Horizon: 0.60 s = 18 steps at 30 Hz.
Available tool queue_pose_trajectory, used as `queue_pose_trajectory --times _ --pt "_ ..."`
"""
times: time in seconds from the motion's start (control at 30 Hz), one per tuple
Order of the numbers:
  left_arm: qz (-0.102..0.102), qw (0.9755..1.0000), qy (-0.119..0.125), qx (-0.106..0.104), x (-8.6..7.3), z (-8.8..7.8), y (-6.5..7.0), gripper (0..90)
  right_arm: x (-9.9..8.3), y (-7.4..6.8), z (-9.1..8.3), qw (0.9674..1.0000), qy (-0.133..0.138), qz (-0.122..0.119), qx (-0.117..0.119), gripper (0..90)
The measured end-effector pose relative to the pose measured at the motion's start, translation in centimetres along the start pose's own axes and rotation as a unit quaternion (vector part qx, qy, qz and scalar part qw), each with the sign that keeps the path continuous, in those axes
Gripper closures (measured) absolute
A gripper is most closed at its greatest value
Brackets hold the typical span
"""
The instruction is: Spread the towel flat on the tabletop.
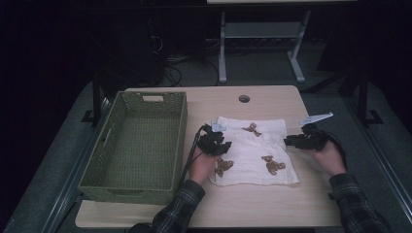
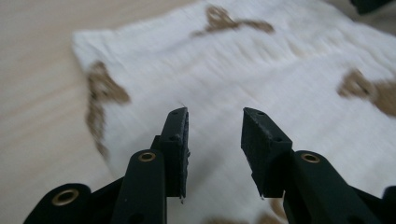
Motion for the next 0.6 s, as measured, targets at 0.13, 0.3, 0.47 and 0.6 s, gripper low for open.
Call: queue_pose_trajectory --times 0.13,0.3,0.47,0.6 --pt "0.012 0.9997 -0.007 -0.018 -1.1 -0.7 1.3 60.1 -0.3 -0.5 0.9 0.9998 -0.022 -0.003 0.001 74.5" --pt "0.046 0.9983 -0.021 -0.030 -2.1 -0.9 3.0 58.6 -0.6 -0.5 1.4 0.9991 -0.038 -0.016 -0.012 88.4" --pt "0.056 0.9974 -0.031 -0.033 -2.8 -0.6 4.0 57.8 -0.5 1.0 0.3 0.9976 -0.035 -0.025 -0.055 88.7" --pt "0.060 0.9971 -0.039 -0.027 -3.1 -0.7 3.8 57.8 -0.7 2.1 -0.3 0.9965 -0.030 -0.016 -0.076 80.1"
Point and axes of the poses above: each handheld gripper's, and its own axes: z roughly forward along the jaws, x roughly out of its top, y roughly to its right, the point moved 5 cm from there along z, roughly forward along the jaws, and after that the axes turned 5 degrees about -x, right-handed, at the moved point
